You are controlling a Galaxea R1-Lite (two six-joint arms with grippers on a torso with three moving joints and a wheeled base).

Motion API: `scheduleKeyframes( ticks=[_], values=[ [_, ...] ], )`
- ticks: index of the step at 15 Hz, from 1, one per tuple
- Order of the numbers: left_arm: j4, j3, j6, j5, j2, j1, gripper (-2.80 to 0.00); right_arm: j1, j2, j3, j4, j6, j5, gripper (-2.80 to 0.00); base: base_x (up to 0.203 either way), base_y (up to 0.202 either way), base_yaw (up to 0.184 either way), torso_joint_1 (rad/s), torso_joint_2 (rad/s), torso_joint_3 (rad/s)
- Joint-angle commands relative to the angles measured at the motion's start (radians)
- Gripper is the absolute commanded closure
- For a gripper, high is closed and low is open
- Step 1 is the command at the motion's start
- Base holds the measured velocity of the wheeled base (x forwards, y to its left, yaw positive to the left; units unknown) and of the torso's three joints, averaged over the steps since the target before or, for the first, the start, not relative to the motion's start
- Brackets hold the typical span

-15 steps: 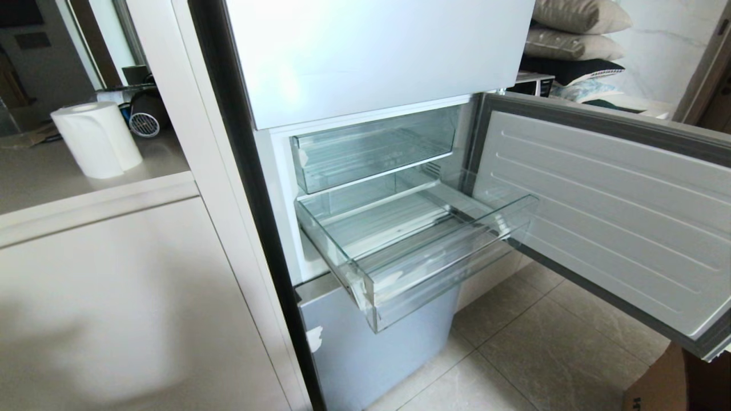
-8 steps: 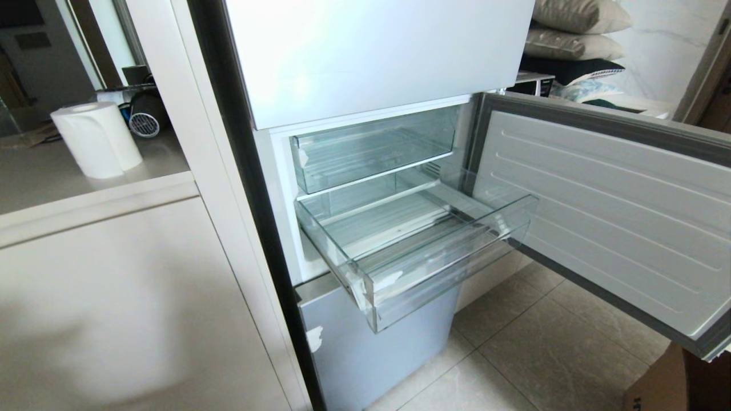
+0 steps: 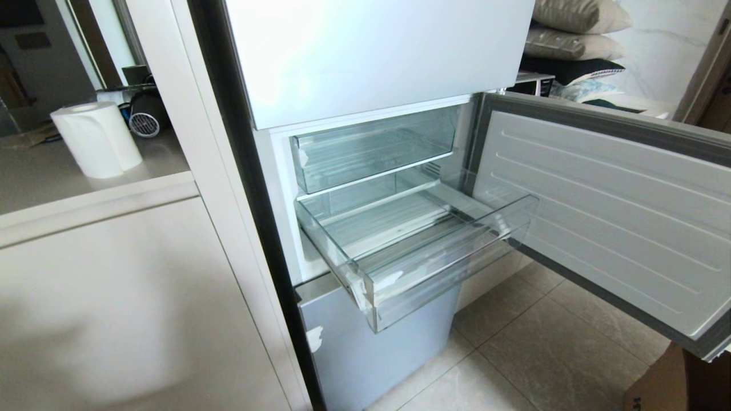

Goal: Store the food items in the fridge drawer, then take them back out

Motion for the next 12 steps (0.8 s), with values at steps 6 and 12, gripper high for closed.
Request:
scheduleKeyframes(
  ticks=[6, 12],
  values=[
    [0.000, 0.000, 0.000, 0.000, 0.002, 0.000, 0.00, -0.002, 0.073, -0.042, -0.027, 0.003, 0.010, -2.80, 0.000, 0.000, 0.000, 0.000, 0.00, 0.000],
    [0.000, 0.000, 0.000, 0.000, 0.000, 0.000, 0.00, 0.001, 0.115, -0.063, -0.027, 0.005, 0.039, -2.80, 0.000, 0.000, 0.000, 0.000, 0.00, 0.000]
  ],
)
